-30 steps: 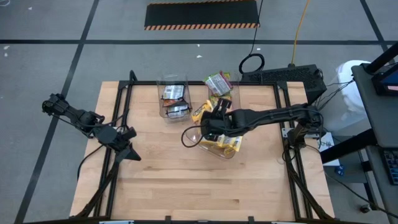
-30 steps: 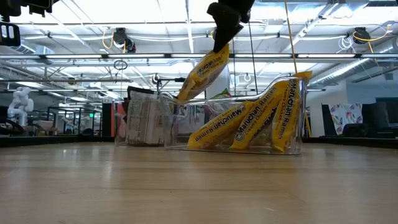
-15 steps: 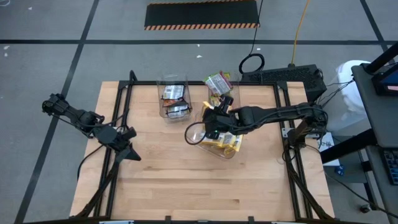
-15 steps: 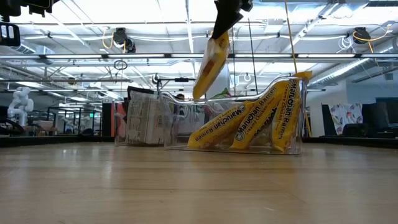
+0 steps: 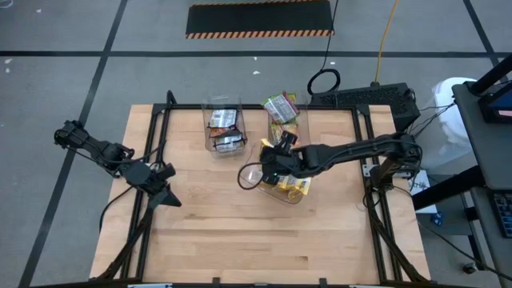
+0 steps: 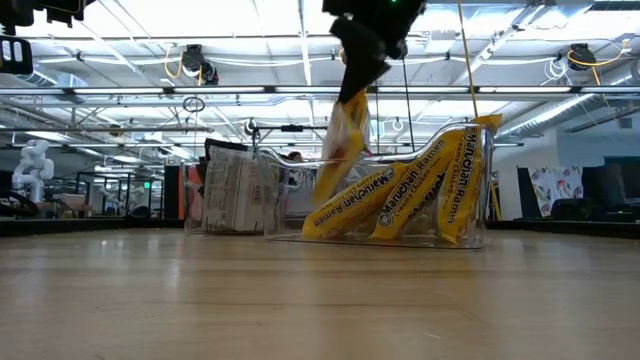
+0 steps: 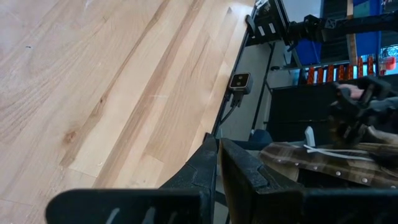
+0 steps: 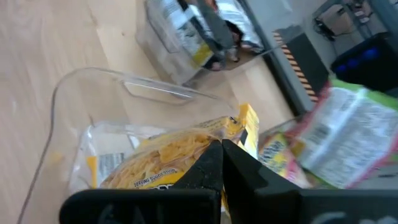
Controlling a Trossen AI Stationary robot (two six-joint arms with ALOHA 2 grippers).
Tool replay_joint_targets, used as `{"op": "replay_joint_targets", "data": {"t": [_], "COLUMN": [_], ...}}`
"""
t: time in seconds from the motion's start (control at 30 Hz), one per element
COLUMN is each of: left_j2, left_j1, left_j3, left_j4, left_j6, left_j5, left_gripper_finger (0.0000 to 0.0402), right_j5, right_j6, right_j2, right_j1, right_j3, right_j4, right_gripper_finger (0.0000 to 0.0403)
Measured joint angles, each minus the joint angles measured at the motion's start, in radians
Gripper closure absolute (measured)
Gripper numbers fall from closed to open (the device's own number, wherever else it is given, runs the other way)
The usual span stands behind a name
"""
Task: Sort Maruchan noodles
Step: Put the yellow noodle pack into the bottom transparent bin
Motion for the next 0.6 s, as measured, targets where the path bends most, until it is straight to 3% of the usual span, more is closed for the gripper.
{"op": "replay_joint_targets", "data": {"t": [0.27,0.4,0.6], "left_j2": [0.000,0.000,0.000], "left_j1": [0.000,0.000,0.000], "left_j3": [0.000,0.000,0.000], "left_j4": [0.000,0.000,0.000], "left_j6": [-0.005,-0.006,-0.006], "left_j5": [0.000,0.000,0.000], "left_gripper_finger": [0.0376,0.0376,0.0376], "right_j5": [-0.004,0.044,0.013], "right_j6": [0.001,0.008,-0.001], "right_j2": [0.001,0.000,0.000], "right_j1": [-0.017,-0.018,-0.018], "right_j3": [-0.109,-0.114,-0.126], "right_j4": [0.216,0.226,0.225], "right_gripper_finger": [0.0403,0.0403,0.0403]}}
